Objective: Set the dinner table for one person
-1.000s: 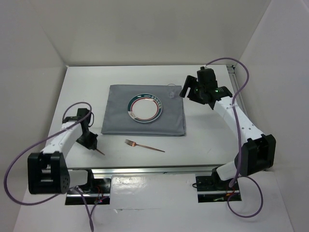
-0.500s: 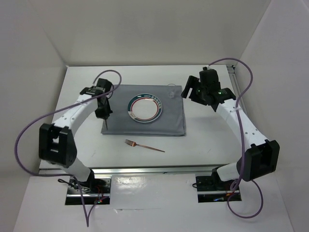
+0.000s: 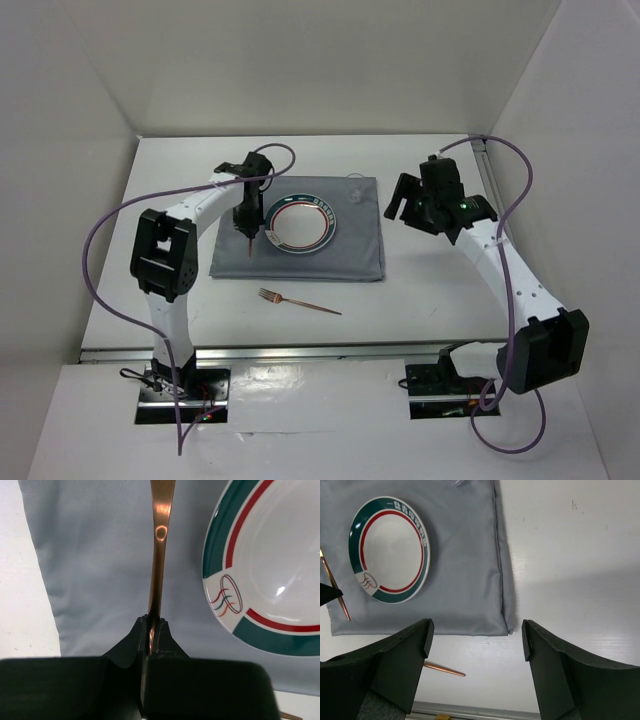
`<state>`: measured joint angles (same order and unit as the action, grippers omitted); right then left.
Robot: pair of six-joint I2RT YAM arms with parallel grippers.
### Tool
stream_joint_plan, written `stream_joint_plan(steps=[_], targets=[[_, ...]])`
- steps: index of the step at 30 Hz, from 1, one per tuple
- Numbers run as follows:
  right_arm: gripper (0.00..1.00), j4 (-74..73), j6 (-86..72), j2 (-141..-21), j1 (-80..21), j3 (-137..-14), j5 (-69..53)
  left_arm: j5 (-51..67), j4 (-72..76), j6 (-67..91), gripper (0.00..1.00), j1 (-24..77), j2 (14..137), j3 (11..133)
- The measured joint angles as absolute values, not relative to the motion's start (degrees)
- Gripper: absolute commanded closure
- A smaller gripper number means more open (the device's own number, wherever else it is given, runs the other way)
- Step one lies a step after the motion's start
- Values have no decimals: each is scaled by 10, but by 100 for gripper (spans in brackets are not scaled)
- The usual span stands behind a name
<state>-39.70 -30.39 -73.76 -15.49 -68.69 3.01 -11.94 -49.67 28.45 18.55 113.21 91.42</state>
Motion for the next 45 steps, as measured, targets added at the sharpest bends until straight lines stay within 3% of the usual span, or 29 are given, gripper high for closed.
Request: stream_joint_plan(steps=[19, 29, 34, 45], targets=[[17, -417, -304, -715, -150, -676, 43, -116, -506, 287, 100, 197, 1140, 916], [17, -418, -312, -715, -148, -666, 45, 44, -445, 368, 100, 363, 1063, 918], [17, -431, -312, -704, -136, -666, 48, 104, -406, 425, 100, 405, 1106, 934], [17, -456, -312, -672, -128, -666, 61, 133, -372, 496, 100, 402, 1240, 1023]])
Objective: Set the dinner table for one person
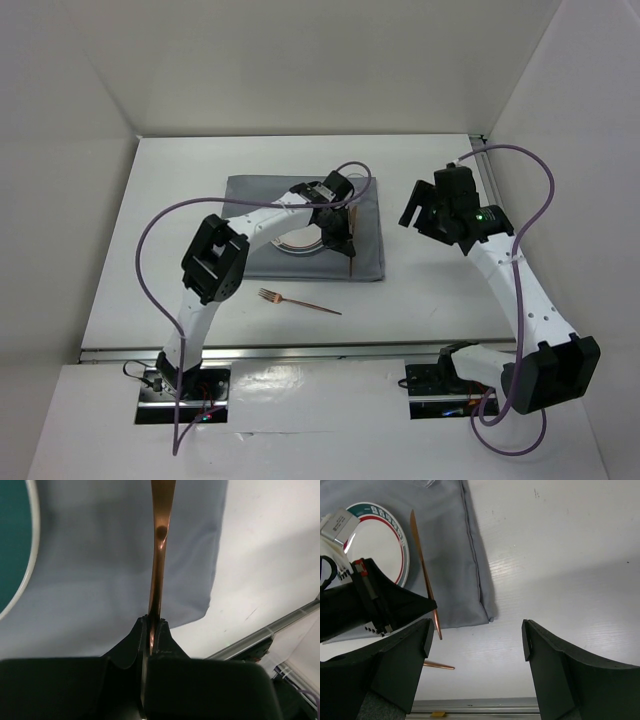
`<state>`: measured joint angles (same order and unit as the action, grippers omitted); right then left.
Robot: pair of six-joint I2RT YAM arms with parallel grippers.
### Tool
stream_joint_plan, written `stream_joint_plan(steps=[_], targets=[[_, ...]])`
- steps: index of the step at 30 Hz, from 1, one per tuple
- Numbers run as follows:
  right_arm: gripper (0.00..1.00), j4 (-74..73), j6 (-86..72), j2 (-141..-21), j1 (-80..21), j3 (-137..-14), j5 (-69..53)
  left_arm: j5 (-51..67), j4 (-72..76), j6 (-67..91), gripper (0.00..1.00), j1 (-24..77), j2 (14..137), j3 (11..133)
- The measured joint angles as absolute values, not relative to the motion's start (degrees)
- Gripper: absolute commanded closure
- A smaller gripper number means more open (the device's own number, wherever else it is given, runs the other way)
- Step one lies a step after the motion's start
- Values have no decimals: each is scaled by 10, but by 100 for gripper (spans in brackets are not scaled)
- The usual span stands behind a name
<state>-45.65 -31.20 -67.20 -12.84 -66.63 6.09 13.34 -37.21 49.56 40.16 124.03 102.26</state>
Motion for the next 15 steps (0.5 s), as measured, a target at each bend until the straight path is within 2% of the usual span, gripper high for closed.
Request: stream_joint_plan(steps=[14, 15], targets=[[17, -470, -312, -666, -127, -666, 66, 113, -394, 536, 100, 402, 1349, 1158], [17, -470, -312, -664, -127, -666, 67, 107, -398, 541, 97, 402, 1355, 1164]])
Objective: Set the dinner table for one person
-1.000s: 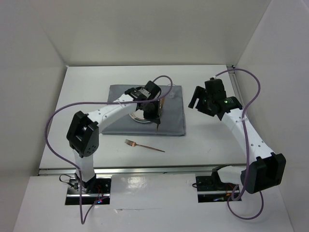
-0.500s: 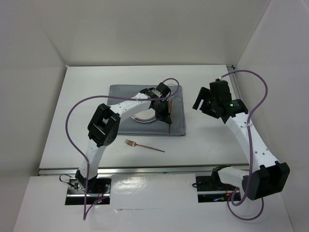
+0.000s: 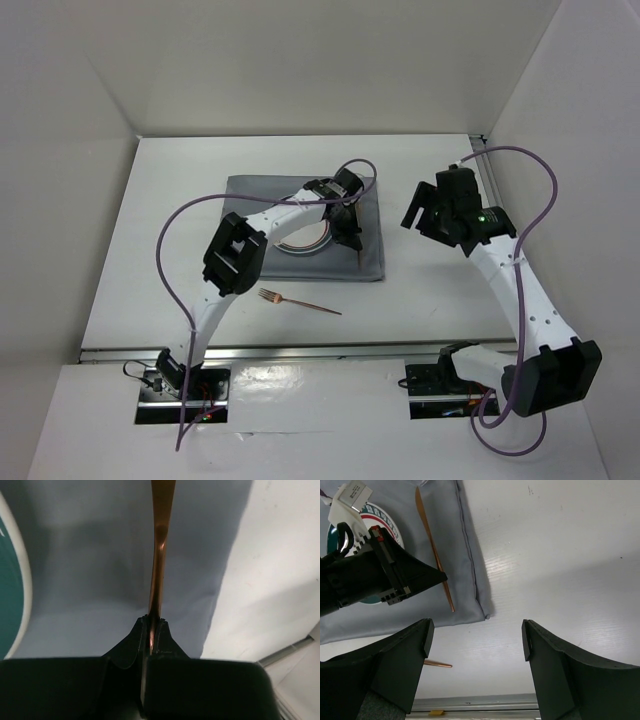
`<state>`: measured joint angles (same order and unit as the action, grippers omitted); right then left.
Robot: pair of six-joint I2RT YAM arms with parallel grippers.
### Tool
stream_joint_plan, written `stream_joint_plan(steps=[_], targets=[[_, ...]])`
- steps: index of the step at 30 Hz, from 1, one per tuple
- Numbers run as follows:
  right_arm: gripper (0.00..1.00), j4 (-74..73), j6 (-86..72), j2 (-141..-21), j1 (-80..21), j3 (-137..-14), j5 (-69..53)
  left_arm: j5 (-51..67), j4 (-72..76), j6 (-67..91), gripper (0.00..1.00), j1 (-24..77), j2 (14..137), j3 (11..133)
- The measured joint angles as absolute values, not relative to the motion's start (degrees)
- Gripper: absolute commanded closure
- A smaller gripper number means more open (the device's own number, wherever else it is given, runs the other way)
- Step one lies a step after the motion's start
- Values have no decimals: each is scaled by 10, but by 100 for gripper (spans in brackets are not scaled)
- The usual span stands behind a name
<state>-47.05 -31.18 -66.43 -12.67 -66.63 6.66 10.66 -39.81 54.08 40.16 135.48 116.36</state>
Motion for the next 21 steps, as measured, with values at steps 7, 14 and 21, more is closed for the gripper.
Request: stream_joint_plan(steps=[7, 14, 21], targets=[[17, -474, -309, -657, -123, -666, 67, 84, -423, 540, 42, 399, 1371, 1185], [17, -477, -308, -655, -123, -666, 66, 77, -427, 537, 39, 398, 1368, 1194], [17, -483, -308, -643, -123, -666, 66, 53, -432, 544, 52, 400, 1258, 1097]])
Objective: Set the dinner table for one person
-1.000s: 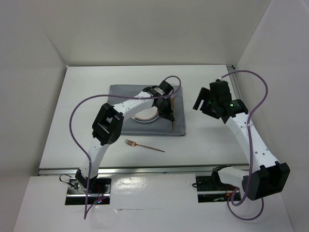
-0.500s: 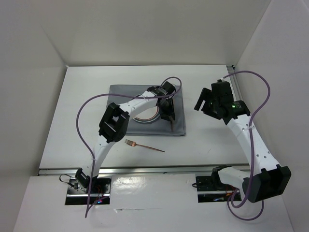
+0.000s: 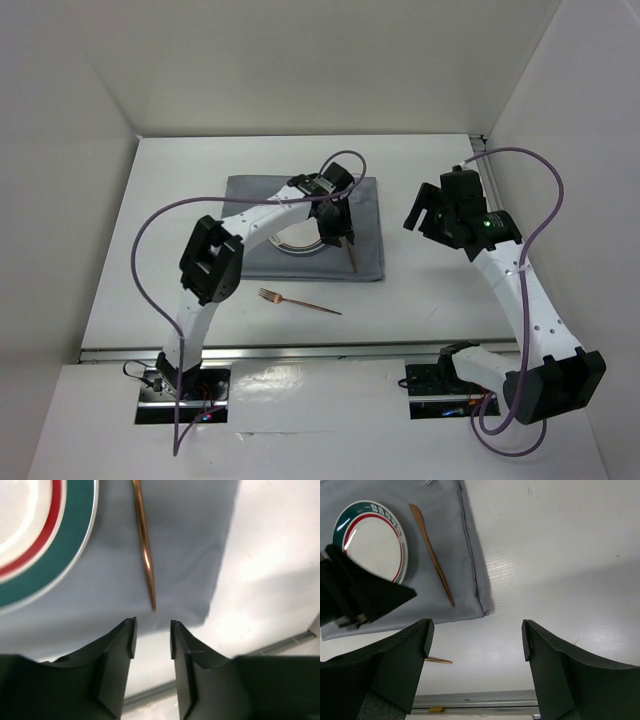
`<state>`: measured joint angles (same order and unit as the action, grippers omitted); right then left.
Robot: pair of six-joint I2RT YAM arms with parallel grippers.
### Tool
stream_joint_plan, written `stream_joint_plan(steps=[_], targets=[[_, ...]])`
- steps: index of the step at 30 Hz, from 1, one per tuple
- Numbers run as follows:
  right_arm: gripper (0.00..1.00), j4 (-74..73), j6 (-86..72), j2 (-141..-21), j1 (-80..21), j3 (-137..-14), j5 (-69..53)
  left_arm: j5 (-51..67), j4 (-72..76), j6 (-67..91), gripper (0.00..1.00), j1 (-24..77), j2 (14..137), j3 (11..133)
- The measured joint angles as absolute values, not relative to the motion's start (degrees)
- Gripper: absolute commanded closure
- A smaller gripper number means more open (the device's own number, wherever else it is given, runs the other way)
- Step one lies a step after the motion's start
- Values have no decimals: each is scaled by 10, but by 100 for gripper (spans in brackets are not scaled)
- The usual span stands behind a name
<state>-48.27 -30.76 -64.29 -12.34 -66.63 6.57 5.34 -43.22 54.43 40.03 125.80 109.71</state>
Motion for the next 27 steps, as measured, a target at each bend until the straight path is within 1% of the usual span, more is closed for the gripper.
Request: stream_joint_plan(steps=[1, 2, 3, 4, 5, 8, 10, 12, 13, 15, 16, 18, 19, 21, 22, 24, 25, 27], targets=[[17, -483, -308, -641, -123, -666, 65, 48, -429, 545, 55, 402, 1231, 1072], [17, -484, -308, -640, -123, -666, 62, 44, -424, 546, 65, 404, 1205, 1049], [17, -484, -308, -638, -123, -666, 60, 40, -423, 548, 72, 407, 1181, 1034], [17, -485, -308, -638, -123, -666, 56, 36, -425, 547, 78, 409, 1170, 1031], [17, -485, -308, -637, -123, -666, 52, 28, -432, 545, 81, 411, 1167, 1043], [17, -486, -307, -635, -123, -666, 47, 1, -445, 545, 82, 419, 1176, 1075], [17, -486, -305, -632, -123, -666, 44, -17, -453, 553, 87, 423, 1177, 1076], [17, -487, -305, -629, -123, -666, 42, -41, -450, 580, 84, 426, 1167, 1045], [17, -487, -304, -628, -123, -666, 41, -53, -457, 598, 81, 429, 1158, 1020], [17, -488, -303, -627, -123, -666, 40, -78, -467, 647, 70, 433, 1127, 952], [17, -488, -303, -626, -123, -666, 39, -90, -474, 677, 53, 434, 1098, 898], [17, -488, -301, -626, -123, -666, 36, -98, -497, 723, 40, 436, 1046, 820], [17, -488, -301, -626, -123, -666, 33, -99, -510, 745, 30, 436, 1021, 789], [17, -487, -301, -626, -123, -665, 25, -98, -521, 783, 26, 436, 988, 752], [17, -487, -301, -626, -123, -665, 20, -96, -523, 799, 26, 436, 976, 740], [17, -486, -301, -626, -123, -663, 11, -90, -523, 829, 30, 436, 972, 729], [17, -485, -301, -626, -123, -663, 7, -84, -521, 841, 35, 436, 976, 726], [17, -485, -301, -626, -123, -663, 2, -75, -518, 860, 37, 436, 989, 725]])
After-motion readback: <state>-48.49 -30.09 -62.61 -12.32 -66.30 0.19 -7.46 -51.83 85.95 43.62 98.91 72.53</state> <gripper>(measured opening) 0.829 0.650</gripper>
